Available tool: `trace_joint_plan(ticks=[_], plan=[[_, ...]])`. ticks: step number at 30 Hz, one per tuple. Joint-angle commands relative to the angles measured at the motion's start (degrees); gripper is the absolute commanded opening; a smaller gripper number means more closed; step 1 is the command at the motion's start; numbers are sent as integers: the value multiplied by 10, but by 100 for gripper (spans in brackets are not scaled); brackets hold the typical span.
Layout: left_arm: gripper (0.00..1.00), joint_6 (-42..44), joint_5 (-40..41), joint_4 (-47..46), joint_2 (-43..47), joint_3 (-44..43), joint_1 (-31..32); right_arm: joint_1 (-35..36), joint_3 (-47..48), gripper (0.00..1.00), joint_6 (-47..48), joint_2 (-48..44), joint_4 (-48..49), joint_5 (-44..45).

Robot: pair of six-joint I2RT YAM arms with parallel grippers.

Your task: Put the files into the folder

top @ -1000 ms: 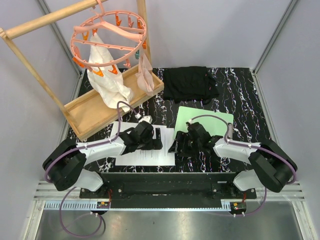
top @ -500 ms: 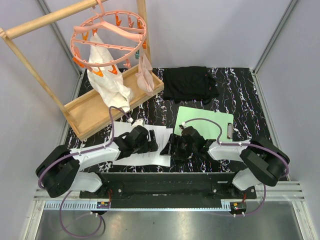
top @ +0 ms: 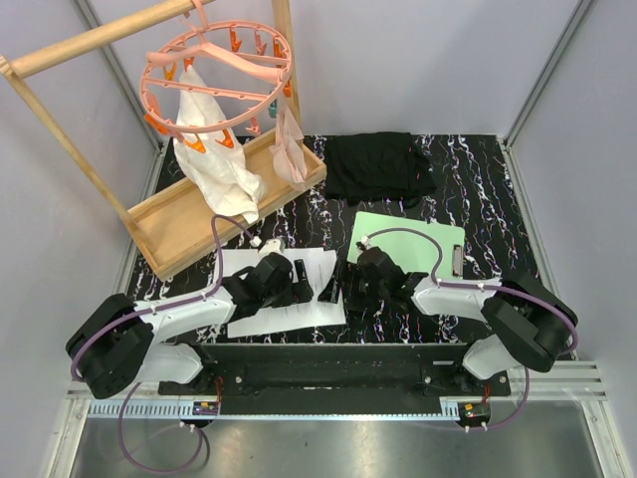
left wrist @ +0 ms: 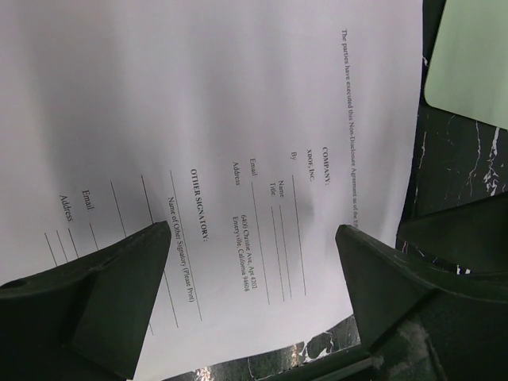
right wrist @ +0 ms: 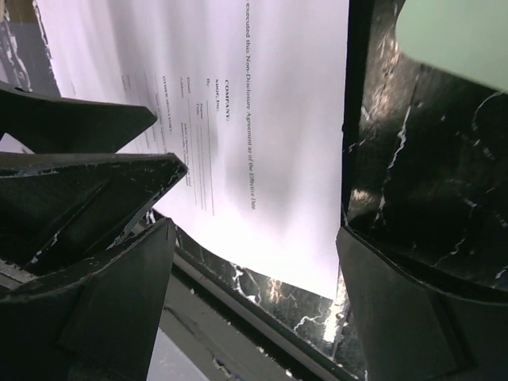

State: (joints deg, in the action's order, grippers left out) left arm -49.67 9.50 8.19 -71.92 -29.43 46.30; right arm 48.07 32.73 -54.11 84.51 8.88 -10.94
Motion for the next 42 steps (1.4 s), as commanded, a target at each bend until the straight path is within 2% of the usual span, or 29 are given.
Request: trace_joint_plan(ticks=[1,8,13,21,31,37,42], plan=[[95,-8,14,3,2,16,1,3,13,94,70,14,-64,85],[95,-8,18,3,7,24,1,3,47,95,117,60,-71,82],[95,-10,20,2,18,31,1,3,58,93,113,84,-63,65],[95,-17,19,-2,26,41,1,3,7,90,48,69,83,-34],[95,-27,14,-19,37,61,1,4,-58,94,-29,75,305,-111],[96,-11,-10,-36,39,66,1,2,-66,95,-64,96,365,-124],[99,33,-26,-46,63,80,1,2,-75,95,-100,120,374,-116]])
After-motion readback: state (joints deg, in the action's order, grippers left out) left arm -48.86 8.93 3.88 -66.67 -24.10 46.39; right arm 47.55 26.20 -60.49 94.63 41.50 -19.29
